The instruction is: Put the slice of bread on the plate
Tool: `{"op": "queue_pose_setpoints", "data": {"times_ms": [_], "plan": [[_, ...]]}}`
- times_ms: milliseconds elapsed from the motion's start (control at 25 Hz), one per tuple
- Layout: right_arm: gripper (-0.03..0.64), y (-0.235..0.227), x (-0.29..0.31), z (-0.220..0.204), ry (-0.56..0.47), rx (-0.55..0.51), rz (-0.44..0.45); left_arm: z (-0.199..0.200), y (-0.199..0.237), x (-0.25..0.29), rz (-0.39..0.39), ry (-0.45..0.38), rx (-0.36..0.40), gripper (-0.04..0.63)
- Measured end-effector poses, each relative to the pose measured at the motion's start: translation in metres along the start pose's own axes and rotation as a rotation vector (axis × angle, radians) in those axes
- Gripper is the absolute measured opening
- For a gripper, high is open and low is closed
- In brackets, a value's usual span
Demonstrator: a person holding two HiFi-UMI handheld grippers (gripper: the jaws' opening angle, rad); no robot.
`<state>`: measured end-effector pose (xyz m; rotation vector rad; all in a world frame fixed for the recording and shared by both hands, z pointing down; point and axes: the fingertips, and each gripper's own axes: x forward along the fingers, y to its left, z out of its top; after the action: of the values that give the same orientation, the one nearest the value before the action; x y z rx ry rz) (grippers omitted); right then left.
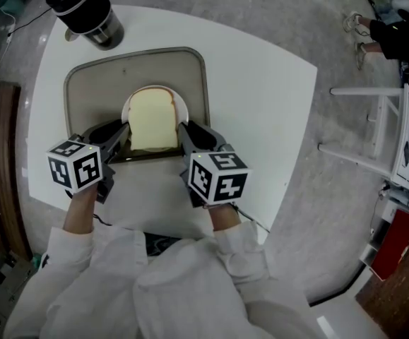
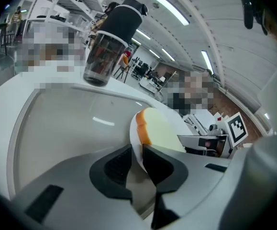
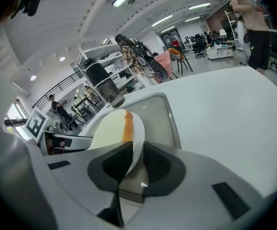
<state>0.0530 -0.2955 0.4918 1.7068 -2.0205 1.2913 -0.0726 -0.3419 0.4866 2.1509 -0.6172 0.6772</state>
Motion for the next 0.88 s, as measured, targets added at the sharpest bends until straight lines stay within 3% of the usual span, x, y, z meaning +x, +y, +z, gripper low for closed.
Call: {"op": "queue_pose_setpoints", "data": {"times_ms": [640,880], "plan": [[0.058,-0.0006,0.0008,0.0016,0.009,-0.131,-0.01,-0.0037,0.0015,0.0052,0.076,0.066,0.186,0.071],[0.058,-0.0039,-0.0025,0.0051,0.001,-0.166,-0.023,-0.0025,0.001,0.0048,0.076,0.051,0.204,0.071]]}}
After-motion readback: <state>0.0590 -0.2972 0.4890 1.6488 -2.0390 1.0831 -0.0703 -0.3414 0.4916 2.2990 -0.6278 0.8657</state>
